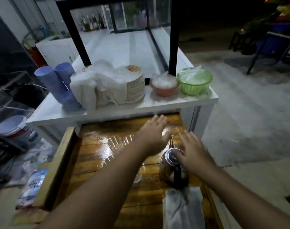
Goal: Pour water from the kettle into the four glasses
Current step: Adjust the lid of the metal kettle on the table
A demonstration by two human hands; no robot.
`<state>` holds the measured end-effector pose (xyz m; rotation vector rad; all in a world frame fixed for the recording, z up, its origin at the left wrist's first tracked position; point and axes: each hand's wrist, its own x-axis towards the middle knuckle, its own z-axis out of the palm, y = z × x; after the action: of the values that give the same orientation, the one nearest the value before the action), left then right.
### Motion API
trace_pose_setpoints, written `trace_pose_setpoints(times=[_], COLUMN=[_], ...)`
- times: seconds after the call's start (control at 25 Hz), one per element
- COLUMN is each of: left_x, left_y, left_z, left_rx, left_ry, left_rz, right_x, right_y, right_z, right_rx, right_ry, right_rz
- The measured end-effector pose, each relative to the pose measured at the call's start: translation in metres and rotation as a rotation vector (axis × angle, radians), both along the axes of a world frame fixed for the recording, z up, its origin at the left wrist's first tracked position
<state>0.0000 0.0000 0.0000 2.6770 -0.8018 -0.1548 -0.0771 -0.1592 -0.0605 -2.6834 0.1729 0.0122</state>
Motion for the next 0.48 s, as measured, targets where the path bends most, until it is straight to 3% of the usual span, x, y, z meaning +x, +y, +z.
trace_pose_setpoints(times=[0.16,0.28,0.48], left_x=[-0.033,-0.038,-0.048], left_y=[-0.019,-0.025,-0.026], left_z=[-0.052,-0.074,-0.091], left_rx=[0.201,0.255,0.183], left_ry=[0.178,0.23,0.279], left_rz=[-0.194,-0.222,-0.18], right_x=[-0.046,-0.055,-0.054], right_y=[-0.006,-0.006,-0.003], right_z=[-0.06,-0.094,-0.118], right_rx=[0.381,0.716,0.864], right_ry=[-0.001,0.085,0.35], right_rz=[-0.139,-0.285,-0.139])
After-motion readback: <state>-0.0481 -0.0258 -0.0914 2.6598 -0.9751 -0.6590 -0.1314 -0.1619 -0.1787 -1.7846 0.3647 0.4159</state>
